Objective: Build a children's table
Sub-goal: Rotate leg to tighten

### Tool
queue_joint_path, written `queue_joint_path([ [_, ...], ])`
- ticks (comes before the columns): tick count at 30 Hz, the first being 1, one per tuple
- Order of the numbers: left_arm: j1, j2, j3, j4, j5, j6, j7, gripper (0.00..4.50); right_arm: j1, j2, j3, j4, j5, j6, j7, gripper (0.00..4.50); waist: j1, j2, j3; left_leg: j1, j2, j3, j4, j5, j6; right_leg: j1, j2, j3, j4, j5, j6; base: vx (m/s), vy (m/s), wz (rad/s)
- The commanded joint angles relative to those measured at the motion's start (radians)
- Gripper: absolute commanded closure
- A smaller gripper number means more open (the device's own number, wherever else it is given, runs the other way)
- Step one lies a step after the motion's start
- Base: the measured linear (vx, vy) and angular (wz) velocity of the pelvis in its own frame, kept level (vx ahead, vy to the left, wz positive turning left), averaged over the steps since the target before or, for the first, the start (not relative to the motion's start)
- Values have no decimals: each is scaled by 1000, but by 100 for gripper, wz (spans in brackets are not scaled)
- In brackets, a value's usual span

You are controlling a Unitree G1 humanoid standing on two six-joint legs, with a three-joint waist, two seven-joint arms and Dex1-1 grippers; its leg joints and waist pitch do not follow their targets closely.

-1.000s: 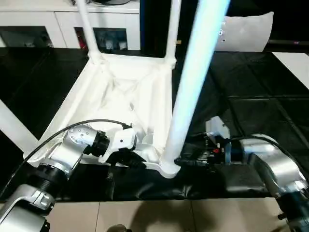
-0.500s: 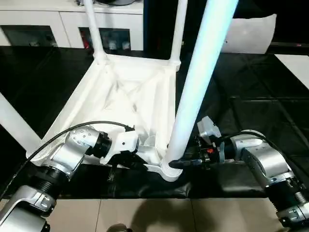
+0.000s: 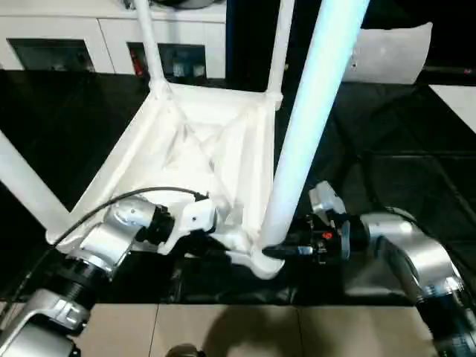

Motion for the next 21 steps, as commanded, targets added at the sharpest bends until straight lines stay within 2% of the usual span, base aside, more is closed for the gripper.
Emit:
queue_joint_path([
  [1,-15,-108,13,-11,-31,56,139,450,23,97,87,-50,-20,65,-106,251,-4,-5,-32,4,79,-21,-101,-141,31,41,-94,35,-85,-87,-262,-57,6,-11],
  [2,-22,-130,18,-7,-29,70,168,450,27,126,88,-58,-32,76,-151,252,-11,-7,-29,4,78,-19,-106,-177,8,36,-92,34,-93,-176,-232,-57,2,-11],
  [3,-29,-151,17,0,-23,81,191,450,28,157,90,-63,-39,89,-192,252,-16,-8,-27,9,76,-17,-108,-205,-9,28,-92,38,-101,-245,-210,-57,2,-11],
  [4,-35,-171,17,5,-13,94,216,450,28,187,89,-68,-50,107,-235,252,-22,-11,-25,9,74,-16,-109,-217,-14,28,-92,38,-105,-279,-197,0,0,0],
  [5,-41,-189,18,12,-4,104,240,450,27,211,88,-67,-63,116,-271,252,-26,-13,-24,6,70,-15,-113,-222,-21,30,-92,40,-113,-340,-168,0,0,0],
  [6,-49,-212,22,20,1,121,270,450,24,239,91,-63,-81,125,-318,252,-23,-12,-26,9,71,-16,-112,-220,-22,28,-94,41,-113,-351,-158,0,0,0],
  [7,-73,-265,36,54,20,136,358,450,6,310,85,-23,-117,129,-432,253,-29,-11,-24,13,71,-12,-115,-222,-24,19,-91,44,-119,-371,-145,0,0,0],
  [9,-81,-281,41,65,24,140,382,450,-3,331,82,-6,-127,128,-467,254,-33,-10,-25,12,70,-14,-116,-230,-31,18,-91,43,-120,-392,-139,0,0,0],
  [10,-102,-318,57,94,33,145,447,450,-32,387,66,47,-158,123,-567,254,-35,-12,-28,14,71,-13,-115,-223,-32,15,-90,45,-119,-367,-140,0,0,0],
  [11,-125,-356,77,126,42,145,519,450,-69,450,39,109,-195,113,-684,254,-36,-7,-30,14,71,-13,-114,-216,-34,14,-90,45,-117,-344,-146,0,0,0],
  [12,-133,-367,83,136,43,146,537,450,-84,473,26,133,-203,109,-726,254,-46,-9,-33,11,66,-14,-114,-202,-43,15,-87,44,-115,-310,-158,0,0,0],
  [13,-134,-370,84,137,44,146,540,450,-87,478,22,137,-205,110,-735,254,-44,-10,-35,11,67,-12,-112,-188,-37,19,-88,44,-115,-284,-158,0,0,0],
  [14,-146,-386,92,152,60,141,568,450,-110,528,-14,175,-212,95,-807,254,-42,-3,-40,13,69,-7,-108,-141,-17,21,-85,46,-109,-179,-172,0,0,0],
  [15,-155,-395,95,164,73,130,585,450,-122,560,-38,194,-211,76,-845,254,-46,-7,-38,9,67,-4,-109,-132,-7,19,-84,46,-110,-157,-176,0,0,0],
  [16,-155,-395,95,165,75,128,586,450,-122,562,-40,195,-211,74,-848,254,-42,0,-46,10,67,-5,-106,-89,-1,25,-85,43,-104,-90,-186,0,0,0],
  [17,-157,-399,97,169,80,125,589,450,-123,571,-45,196,-214,68,-855,219,-40,2,-50,12,69,-4,-104,-58,7,29,-84,41,-99,-32,-192,62,-13,1],
  [18,-157,-398,95,172,87,119,588,450,-116,575,-52,186,-219,50,-861,185,-38,-2,-54,7,68,-1,-96,27,41,36,-80,40,-84,161,-215,62,-13,1],
  [20,-149,-384,82,169,100,106,567,450,-96,568,-66,157,-221,28,-854,171,-37,-1,-56,5,67,0,-95,35,65,39,-81,36,-82,211,-225,26,-1,0],
  [21,-143,-374,78,168,105,100,558,450,-81,556,-74,138,-218,12,-835,171,-34,0,-53,8,70,2,-96,15,70,37,-83,36,-86,191,-228,0,0,0],
])
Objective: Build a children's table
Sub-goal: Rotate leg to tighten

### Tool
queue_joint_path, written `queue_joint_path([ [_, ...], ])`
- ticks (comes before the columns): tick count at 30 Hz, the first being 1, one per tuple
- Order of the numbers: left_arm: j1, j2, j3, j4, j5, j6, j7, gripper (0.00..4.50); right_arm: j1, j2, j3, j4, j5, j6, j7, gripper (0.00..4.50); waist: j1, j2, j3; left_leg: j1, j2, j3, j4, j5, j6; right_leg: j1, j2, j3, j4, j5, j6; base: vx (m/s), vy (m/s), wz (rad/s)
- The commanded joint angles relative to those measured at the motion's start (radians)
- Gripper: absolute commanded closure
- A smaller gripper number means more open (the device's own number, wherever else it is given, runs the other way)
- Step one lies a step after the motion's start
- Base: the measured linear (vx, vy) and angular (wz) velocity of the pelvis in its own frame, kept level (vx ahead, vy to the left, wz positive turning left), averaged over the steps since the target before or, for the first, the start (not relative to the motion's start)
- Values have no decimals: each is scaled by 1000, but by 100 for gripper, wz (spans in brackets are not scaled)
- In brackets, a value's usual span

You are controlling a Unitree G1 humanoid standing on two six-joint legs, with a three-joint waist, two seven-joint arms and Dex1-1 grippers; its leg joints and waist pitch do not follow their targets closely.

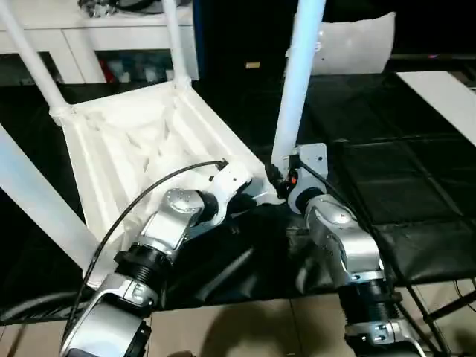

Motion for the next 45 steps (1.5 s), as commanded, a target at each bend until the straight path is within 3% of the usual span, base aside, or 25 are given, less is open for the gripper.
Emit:
queue_joint_path([
  [1,-11,-42,-37,-9,-17,-67,-3,450,46,42,112,-22,59,-1,132,171,7,-10,-50,0,64,-16,-59,-13,81,42,-82,41,-65,161,-241,0,0,0],
  [2,-5,-31,-40,-12,-15,-71,-13,450,60,21,112,-37,62,-18,159,135,8,-10,-50,0,65,-16,-60,-24,80,44,-83,41,-66,146,-241,0,0,0],
  [5,21,20,-56,-28,-7,-107,-77,450,107,-75,111,-94,94,-56,292,134,20,-11,-46,1,72,-16,-64,-79,74,47,-84,43,-71,82,-227,0,0,0],
  [6,36,50,-68,-40,-11,-138,-133,450,125,-131,109,-119,116,-69,368,100,19,-14,-47,1,71,-17,-66,-81,75,46,-81,41,-72,77,-225,0,0,0],
  [9,53,113,-105,-51,5,-175,-228,450,138,-229,108,-145,144,-84,506,86,21,-13,-46,0,72,-16,-65,-99,71,46,-83,42,-75,34,-224,0,0,0],
  [11,58,160,-129,-50,21,-185,-284,450,139,-299,103,-150,161,-92,606,50,21,-14,-48,0,73,-16,-64,-82,69,47,-83,42,-71,49,-230,0,0,0],
  [13,58,194,-143,-47,22,-206,-335,450,135,-351,97,-148,177,-97,684,46,19,-14,-48,1,73,-13,-61,-69,75,44,-81,41,-67,84,-248,0,0,0],
  [14,58,199,-145,-47,21,-210,-344,450,134,-358,96,-147,180,-97,695,41,21,-20,-48,2,73,-13,-60,-68,79,46,-81,41,-68,90,-252,0,0,0],
  [15,58,225,-156,-49,16,-228,-394,450,128,-399,98,-140,188,-103,758,31,21,-16,-49,1,73,-13,-59,-59,85,44,-83,41,-64,104,-262,0,0,0],
  [18,63,258,-163,-59,-7,-255,-484,450,118,-468,116,-127,200,-112,868,3,22,-19,-48,2,74,-12,-56,-59,104,44,-81,39,-60,125,-283,0,0,0],
  [25,65,299,-175,-83,-77,-304,-664,450,66,-573,182,-67,226,-136,1122,3,36,-27,-48,3,80,-7,-51,-39,132,39,-85,34,-54,132,-318,0,0,0],
  [31,60,322,-202,-97,-74,-347,-738,450,-6,-578,226,27,228,-150,1236,64,56,-32,-54,2,81,-5,-42,8,144,32,-84,33,-41,159,-325,0,0,0],
  [34,57,325,-203,-92,-70,-356,-746,450,-21,-572,237,48,223,-157,1255,81,60,-33,-50,0,80,-4,-42,-2,145,29,-84,32,-43,139,-321,0,0,0],
  [35,56,326,-203,-89,-68,-360,-747,450,-29,-565,240,54,224,-155,1261,105,61,-35,-49,-1,81,-5,-43,-11,141,30,-85,32,-44,122,-317,0,0,0],
  [37,55,329,-204,-84,-64,-369,-746,450,-40,-557,243,66,227,-155,1274,105,62,-31,-49,1,82,-5,-44,-18,134,27,-85,31,-44,111,-317,0,0,0],
  [42,56,336,-204,-75,-57,-380,-750,450,-58,-549,252,89,237,-152,1308,152,66,-35,-51,0,81,-4,-40,14,143,29,-84,31,-38,165,-322,0,0,0],
  [45,59,339,-203,-72,-55,-384,-751,450,-61,-550,259,94,240,-148,1319,173,66,-34,-49,1,81,-3,-42,3,139,28,-83,31,-40,147,-323,0,0,0],
])
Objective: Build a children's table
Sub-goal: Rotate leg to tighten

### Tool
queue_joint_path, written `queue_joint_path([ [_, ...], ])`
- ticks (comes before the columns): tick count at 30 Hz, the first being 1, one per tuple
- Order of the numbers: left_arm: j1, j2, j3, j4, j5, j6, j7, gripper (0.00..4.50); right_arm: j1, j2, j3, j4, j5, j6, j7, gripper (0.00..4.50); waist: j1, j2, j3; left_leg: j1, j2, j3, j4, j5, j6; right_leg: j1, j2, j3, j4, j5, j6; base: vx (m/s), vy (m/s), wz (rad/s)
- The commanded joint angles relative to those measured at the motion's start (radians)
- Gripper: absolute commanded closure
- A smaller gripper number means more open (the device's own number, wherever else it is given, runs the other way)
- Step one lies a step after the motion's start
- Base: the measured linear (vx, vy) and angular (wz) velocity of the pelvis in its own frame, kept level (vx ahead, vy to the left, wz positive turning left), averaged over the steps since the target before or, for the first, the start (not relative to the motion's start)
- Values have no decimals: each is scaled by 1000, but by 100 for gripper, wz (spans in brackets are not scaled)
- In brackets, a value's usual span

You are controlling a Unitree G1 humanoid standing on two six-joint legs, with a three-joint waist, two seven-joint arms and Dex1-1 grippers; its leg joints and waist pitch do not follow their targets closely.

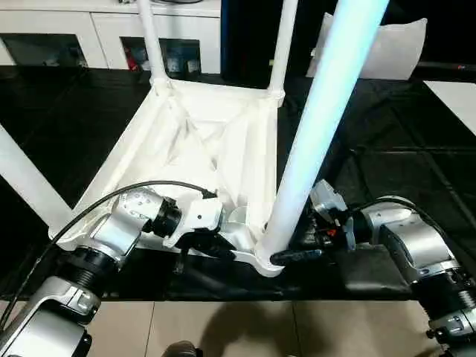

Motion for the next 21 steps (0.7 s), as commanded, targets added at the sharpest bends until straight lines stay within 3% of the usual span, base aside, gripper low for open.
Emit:
queue_joint_path([
  [1,5,5,-53,10,32,-12,-42,450,-14,-7,17,3,8,4,29,173,-5,-10,-58,14,73,-7,-61,2,131,41,-85,33,-49,139,-317,0,0,0],
  [6,6,7,-51,15,37,-17,-35,450,-12,-7,19,5,3,9,41,232,-2,-8,-57,15,74,-7,-62,-3,123,41,-85,33,-49,133,-316,0,0,0],
  [12,7,-34,-10,28,16,28,49,450,31,-5,21,-51,24,63,21,246,0,-2,-54,16,74,-8,-64,-13,115,39,-84,33,-50,134,-317,0,0,0],
  [16,1,-108,35,20,-10,114,163,450,101,42,10,-143,25,135,-126,247,8,-6,-49,19,75,-6,-70,-50,102,38,-87,35,-60,79,-306,0,0,0],
  [17,-3,-131,43,18,-11,140,198,450,120,70,9,-164,5,141,-194,248,4,-8,-40,20,76,-7,-79,-99,73,34,-88,39,-71,-11,-285,0,0,0],
  [19,-12,-167,54,24,-8,188,259,450,139,125,5,-178,-28,163,-311,249,-4,-10,-35,20,72,-9,-88,-165,36,34,-92,41,-85,-152,-250,0,0,0],
  [20,-17,-182,59,27,-9,209,281,450,144,150,2,-182,-39,176,-360,250,-9,-4,-31,19,71,-11,-92,-187,21,33,-93,42,-90,-206,-237,-56,4,-8],
  [21,-23,-204,65,35,-6,227,312,450,144,195,-9,-182,-45,211,-431,251,-24,-9,-20,21,68,-17,-103,-286,-18,27,-94,42,-109,-415,-178,-56,4,-8],
])
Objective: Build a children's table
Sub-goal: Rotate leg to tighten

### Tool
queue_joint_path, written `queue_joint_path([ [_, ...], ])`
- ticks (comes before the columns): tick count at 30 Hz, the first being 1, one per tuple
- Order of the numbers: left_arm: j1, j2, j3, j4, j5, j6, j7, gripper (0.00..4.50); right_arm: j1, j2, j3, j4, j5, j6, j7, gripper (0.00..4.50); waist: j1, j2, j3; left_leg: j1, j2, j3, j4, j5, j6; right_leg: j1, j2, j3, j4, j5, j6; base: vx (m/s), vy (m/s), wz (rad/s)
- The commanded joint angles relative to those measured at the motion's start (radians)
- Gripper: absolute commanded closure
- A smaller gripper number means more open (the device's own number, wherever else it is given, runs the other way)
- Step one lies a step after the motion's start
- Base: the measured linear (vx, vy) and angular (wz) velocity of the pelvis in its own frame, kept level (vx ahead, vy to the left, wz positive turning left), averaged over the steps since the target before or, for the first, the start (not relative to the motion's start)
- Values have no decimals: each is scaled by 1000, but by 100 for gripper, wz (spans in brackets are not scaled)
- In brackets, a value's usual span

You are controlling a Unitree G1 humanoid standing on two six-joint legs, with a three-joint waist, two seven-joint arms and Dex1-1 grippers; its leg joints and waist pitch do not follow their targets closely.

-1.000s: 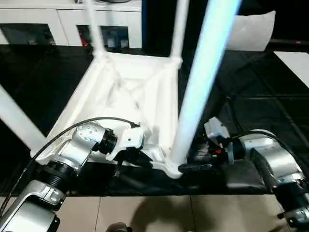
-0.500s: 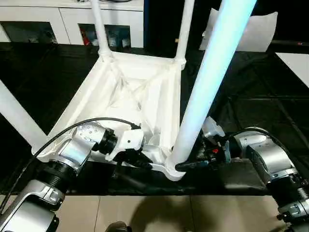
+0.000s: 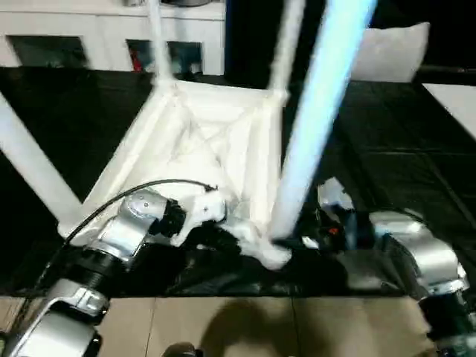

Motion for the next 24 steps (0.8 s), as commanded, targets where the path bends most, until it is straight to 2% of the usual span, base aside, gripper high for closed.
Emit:
queue_joint_path([
  [1,-33,-124,-9,13,-14,55,160,450,11,132,97,-22,-9,93,-123,251,-16,-9,-17,11,65,-32,-103,-322,-22,15,-91,40,-111,-480,-154,-54,10,-10],
  [2,-40,-142,-7,20,-10,70,182,450,5,179,86,-13,-13,119,-189,252,-27,-7,-13,9,62,-40,-108,-367,-40,13,-93,40,-119,-570,-119,-62,15,-16],
  [4,-60,-189,4,40,7,115,256,450,-25,301,56,26,-36,161,-372,253,-43,-8,-16,9,59,-50,-112,-404,-60,11,-99,34,-130,-665,-73,-62,16,-18],
  [5,-64,-198,6,43,10,125,269,450,-32,323,51,35,-41,168,-407,253,-49,-7,-17,10,59,-51,-112,-407,-64,7,-99,35,-131,-667,-69,0,0,0],
  [6,-78,-222,16,58,19,149,319,450,-53,375,42,63,-61,179,-493,253,-65,-3,-22,7,59,-53,-117,-380,-64,10,-95,33,-129,-589,-81,0,0,0],
  [8,-90,-247,31,69,24,175,367,450,-71,415,44,85,-91,176,-561,253,-70,0,-27,7,60,-48,-119,-345,-57,12,-90,34,-126,-475,-101,0,0,0],
  [10,-109,-278,52,91,40,190,451,450,-94,475,28,114,-120,167,-662,253,-72,1,-23,7,60,-40,-120,-331,-49,7,-83,37,-122,-379,-131,0,0,0],
  [13,-123,-296,68,109,53,201,505,450,-111,514,15,140,-145,160,-737,253,-71,1,-25,12,59,-34,-117,-316,-40,7,-83,43,-121,-325,-148,0,0,0],
  [14,-126,-297,68,111,58,200,511,450,-112,524,7,141,-143,153,-745,218,-69,0,-26,10,60,-31,-117,-294,-30,12,-82,44,-119,-277,-154,0,0,0],
  [15,-127,-296,67,111,62,198,514,450,-110,532,-4,139,-137,146,-751,198,-68,0,-25,11,61,-30,-117,-294,-24,10,-81,43,-119,-274,-154,0,0,0],
  [17,-123,-282,60,101,78,190,506,450,-99,552,-48,116,-112,118,-762,181,-66,2,-31,11,62,-26,-115,-278,-12,11,-83,45,-119,-258,-161,0,0,0],
  [18,-113,-261,50,83,90,190,483,450,-80,533,-57,83,-94,86,-724,174,-62,5,-33,13,64,-24,-113,-261,-8,11,-84,46,-117,-225,-168,0,0,0],
  [20,-111,-258,49,80,92,190,479,450,-77,528,-58,78,-92,83,-717,162,-59,3,-35,12,63,-19,-109,-225,3,12,-81,46,-114,-164,-180,0,0,0],
  [21,-106,-248,44,71,94,193,467,450,-68,514,-56,66,-92,77,-700,138,-59,2,-35,10,62,-19,-109,-218,6,13,-79,45,-113,-156,-185,0,0,0],
  [23,-106,-248,44,71,94,193,467,450,-68,514,-56,66,-92,77,-700,133,-57,4,-34,10,62,-17,-108,-212,12,14,-82,45,-115,-163,-192,0,0,0],
  [24,-83,-204,31,39,96,195,415,450,-26,433,-69,-5,-50,88,-596,114,-56,3,-36,7,63,-18,-109,-203,12,18,-82,44,-114,-168,-192,0,0,0],
])
